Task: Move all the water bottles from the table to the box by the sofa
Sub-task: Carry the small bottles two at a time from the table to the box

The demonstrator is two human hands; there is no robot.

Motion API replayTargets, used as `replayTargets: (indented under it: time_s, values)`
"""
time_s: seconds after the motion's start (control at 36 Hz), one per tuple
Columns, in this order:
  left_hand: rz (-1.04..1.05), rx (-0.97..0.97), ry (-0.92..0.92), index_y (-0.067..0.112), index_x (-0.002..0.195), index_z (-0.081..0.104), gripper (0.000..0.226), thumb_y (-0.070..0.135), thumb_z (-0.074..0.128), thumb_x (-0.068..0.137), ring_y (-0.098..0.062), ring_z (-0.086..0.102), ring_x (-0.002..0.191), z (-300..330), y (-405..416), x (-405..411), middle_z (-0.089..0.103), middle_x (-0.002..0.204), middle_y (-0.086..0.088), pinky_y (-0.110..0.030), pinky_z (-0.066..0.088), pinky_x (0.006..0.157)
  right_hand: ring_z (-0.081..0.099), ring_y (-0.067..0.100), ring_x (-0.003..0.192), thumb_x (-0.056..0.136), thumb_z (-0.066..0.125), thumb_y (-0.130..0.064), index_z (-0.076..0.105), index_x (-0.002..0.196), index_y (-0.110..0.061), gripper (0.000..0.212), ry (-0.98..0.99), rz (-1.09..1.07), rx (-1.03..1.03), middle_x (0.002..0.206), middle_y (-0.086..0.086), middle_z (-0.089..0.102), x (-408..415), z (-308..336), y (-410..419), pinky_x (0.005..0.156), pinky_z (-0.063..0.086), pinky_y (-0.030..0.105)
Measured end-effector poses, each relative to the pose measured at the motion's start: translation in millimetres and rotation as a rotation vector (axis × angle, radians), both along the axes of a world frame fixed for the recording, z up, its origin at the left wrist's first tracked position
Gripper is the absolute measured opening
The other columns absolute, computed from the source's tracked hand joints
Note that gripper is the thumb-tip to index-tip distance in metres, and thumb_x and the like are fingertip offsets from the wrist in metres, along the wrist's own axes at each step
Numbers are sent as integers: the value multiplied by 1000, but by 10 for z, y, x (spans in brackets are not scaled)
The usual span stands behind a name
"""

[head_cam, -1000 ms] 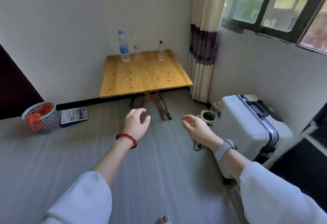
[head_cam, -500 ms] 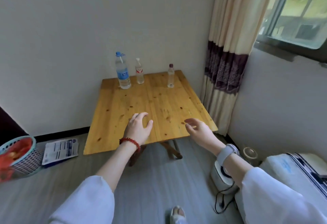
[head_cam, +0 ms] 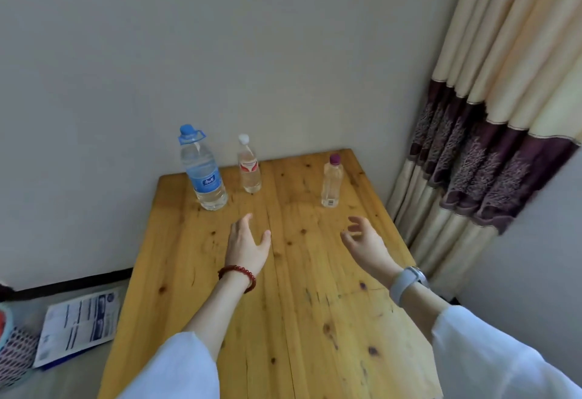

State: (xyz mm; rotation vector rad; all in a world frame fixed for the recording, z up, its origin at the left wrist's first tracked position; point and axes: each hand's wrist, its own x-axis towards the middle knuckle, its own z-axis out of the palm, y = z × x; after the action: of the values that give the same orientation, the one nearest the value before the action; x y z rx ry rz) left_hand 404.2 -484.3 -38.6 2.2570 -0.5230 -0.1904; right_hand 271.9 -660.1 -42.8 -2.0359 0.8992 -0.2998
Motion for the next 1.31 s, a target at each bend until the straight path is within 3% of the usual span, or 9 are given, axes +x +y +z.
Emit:
replayTargets:
  time_s: [0.17,0.39,0.61,0.75,0.92,1.06,1.14,1.19,1.31]
  values:
    - [26,16,55,9,143,17,66,28,52,90,-28,28,136,-411,-718,1073,23,149,-14,-37,31,106,37,27,131,87,58,-28,19,143,-12,70,37,-100,56,145,14,33,903,-421,-621,105,39,38]
    - [187,-118,75,10,144,9,88,29,67,80,-34,27,135,-929,-1508,2288,22,147,-18,-46,31,108,18,28,140,80,68,-32,4,146,-11,95,-87,-271,106,151,14,14,1961,-775,-1362,112,22,39]
    - [428,-337,85,12,144,8,102,30,76,70,-31,26,136,-1164,-2006,2949,20,149,-16,-46,29,110,32,12,119,79,69,-23,29,137,-13,72,-212,-395,39,137,10,33,2329,-1038,-1517,94,25,21]
    - [428,-312,9,8,134,29,87,22,80,65,-33,42,119,-1151,-1993,3179,31,134,-18,-42,44,95,28,17,127,77,71,-18,25,138,-13,77,-202,-368,-12,137,9,31,2318,-1143,-1532,99,23,23]
    - [209,-210,-13,8,125,41,81,24,84,59,-23,46,110,-1076,-1863,2923,37,128,-13,-26,35,88,44,21,113,78,68,-16,24,136,-12,73,-155,-362,12,125,4,42,2266,-1085,-1523,91,36,27]
    - [75,-256,29,13,128,42,82,29,84,59,-18,48,112,-1014,-1674,2398,46,125,-5,-30,40,93,51,19,89,79,68,-22,24,133,-11,71,-49,-315,53,106,0,44,2023,-920,-1399,69,44,29]
    - [4,-346,55,18,130,41,81,27,83,61,-11,46,114,-949,-1558,1976,47,128,2,-25,39,92,53,18,96,79,68,-24,30,131,-11,66,-30,-274,56,107,-2,48,1735,-822,-1271,72,46,28]
    - [-49,-415,92,21,129,40,82,31,83,60,-6,47,115,-877,-1490,1683,49,127,6,-13,37,88,55,17,103,79,68,-29,36,128,-15,60,-39,-269,43,112,-2,53,1480,-755,-1169,82,49,32]
    - [-195,-561,164,19,127,40,77,47,63,59,23,41,106,-667,-1434,1137,45,118,23,5,32,81,54,18,106,79,66,-33,41,111,-27,41,-61,-301,10,111,-1,54,895,-583,-980,89,49,37]
